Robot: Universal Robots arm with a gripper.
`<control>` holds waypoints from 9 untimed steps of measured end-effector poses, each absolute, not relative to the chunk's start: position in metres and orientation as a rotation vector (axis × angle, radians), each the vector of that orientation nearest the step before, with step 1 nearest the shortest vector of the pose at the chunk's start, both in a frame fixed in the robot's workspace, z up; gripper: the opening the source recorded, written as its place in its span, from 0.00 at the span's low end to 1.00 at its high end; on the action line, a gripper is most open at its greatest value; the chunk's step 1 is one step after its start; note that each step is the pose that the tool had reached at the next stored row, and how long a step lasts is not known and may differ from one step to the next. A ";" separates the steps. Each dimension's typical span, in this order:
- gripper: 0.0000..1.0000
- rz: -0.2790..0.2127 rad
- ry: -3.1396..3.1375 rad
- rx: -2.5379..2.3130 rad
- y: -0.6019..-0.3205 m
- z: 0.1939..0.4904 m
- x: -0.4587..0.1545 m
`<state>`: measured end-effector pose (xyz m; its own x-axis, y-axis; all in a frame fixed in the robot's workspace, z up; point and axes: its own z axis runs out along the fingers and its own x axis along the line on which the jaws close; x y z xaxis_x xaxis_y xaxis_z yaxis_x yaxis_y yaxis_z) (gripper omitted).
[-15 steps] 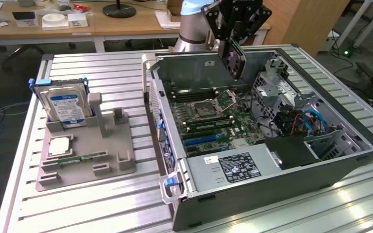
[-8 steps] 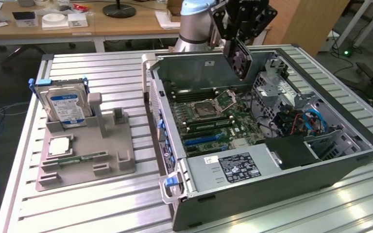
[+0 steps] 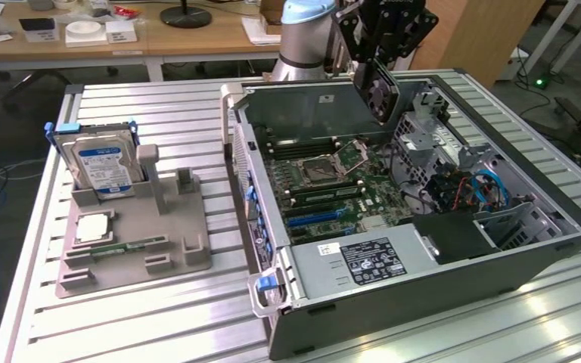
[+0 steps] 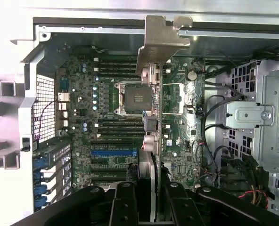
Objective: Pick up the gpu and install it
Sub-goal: 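Insert the gpu into the slot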
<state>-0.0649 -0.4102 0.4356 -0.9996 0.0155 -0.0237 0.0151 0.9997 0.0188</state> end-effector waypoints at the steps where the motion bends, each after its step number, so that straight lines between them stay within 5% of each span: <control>1: 0.27 0.029 3.117 0.024 -0.410 0.436 -0.065; 9: 0.27 0.029 3.118 0.024 -0.410 0.436 -0.065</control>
